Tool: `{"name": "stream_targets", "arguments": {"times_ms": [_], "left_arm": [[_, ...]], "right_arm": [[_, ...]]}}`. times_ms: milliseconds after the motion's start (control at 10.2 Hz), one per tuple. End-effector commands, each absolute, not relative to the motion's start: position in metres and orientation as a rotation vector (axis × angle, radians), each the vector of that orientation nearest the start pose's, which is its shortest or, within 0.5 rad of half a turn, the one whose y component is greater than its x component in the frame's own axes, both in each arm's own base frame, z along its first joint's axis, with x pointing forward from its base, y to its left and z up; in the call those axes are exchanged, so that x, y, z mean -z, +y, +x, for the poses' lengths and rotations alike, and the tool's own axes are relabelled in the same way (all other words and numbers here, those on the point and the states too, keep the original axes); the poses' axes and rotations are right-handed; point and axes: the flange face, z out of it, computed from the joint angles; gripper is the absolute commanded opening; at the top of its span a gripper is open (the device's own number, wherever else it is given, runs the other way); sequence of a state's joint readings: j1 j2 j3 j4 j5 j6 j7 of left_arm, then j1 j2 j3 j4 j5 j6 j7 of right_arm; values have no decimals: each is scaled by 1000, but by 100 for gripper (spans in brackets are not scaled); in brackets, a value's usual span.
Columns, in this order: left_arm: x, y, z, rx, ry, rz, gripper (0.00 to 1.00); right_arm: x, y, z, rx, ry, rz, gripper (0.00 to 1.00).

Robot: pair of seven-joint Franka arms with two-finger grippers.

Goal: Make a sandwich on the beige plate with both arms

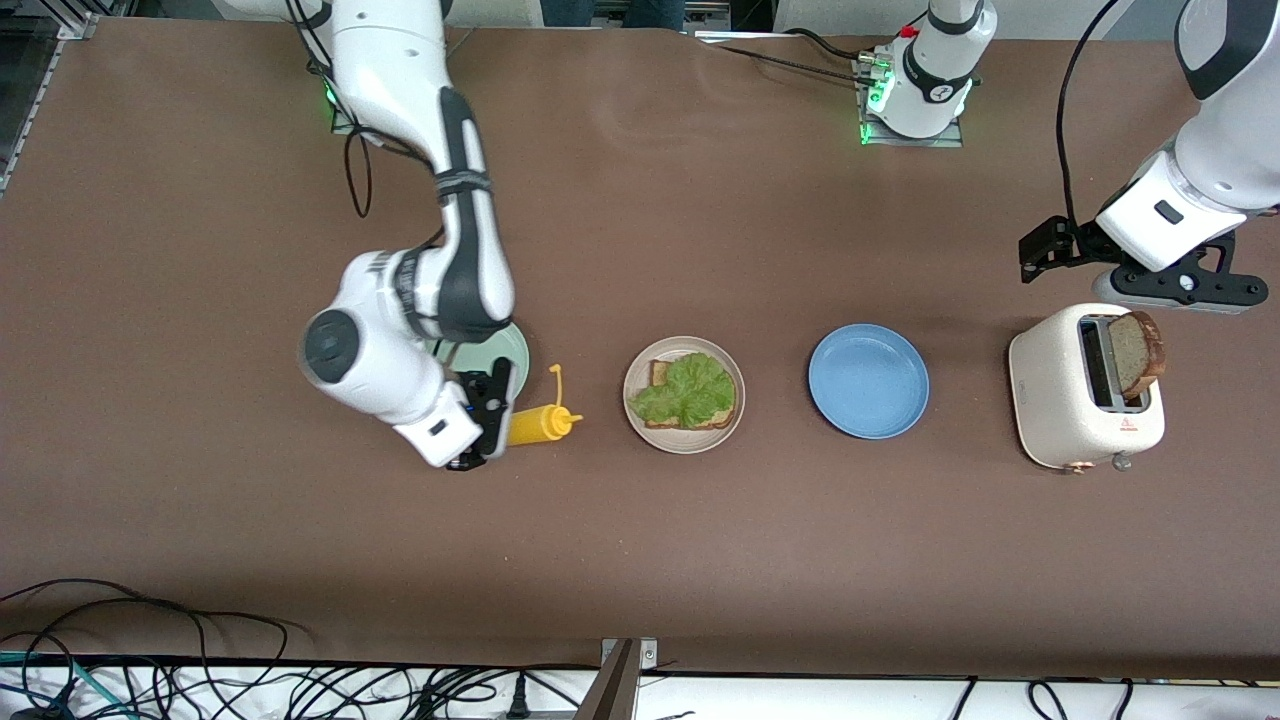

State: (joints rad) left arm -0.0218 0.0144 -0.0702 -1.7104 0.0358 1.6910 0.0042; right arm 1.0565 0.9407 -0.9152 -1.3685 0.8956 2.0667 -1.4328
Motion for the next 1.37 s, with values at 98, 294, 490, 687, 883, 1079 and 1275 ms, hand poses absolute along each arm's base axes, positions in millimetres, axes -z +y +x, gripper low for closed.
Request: {"name": "stream_targets", "arguments": {"times_ms": [98,294,490,687,883,1079,1275], "left_arm": [[-565,-48,563,-40,152,-3123,100],[-564,-48,563,-45,152,-3123,100],[-565,-48,563,-42,151,-3124,100],[-564,-48,563,-45,152,-3124,100],[-564,-49,563,-46,150,-3136,100],[-564,-49,563,-46,152,-3136,100],[-564,-49,563,-46,152,-3136,100]], "right_arm": [[-282,369,650,212,-2162,-2615,0],[-265,411,624,148,-2327,-2736,0],[-249,451,595,130,-2480,-2806,0],[-243,469,580,124,-2625,-2824,0],[-240,485,567,129,-2758,-2799,0],[-233,490,561,103,-2862,-2760,0],[-228,496,554,90,-2894,-2733,0]]}}
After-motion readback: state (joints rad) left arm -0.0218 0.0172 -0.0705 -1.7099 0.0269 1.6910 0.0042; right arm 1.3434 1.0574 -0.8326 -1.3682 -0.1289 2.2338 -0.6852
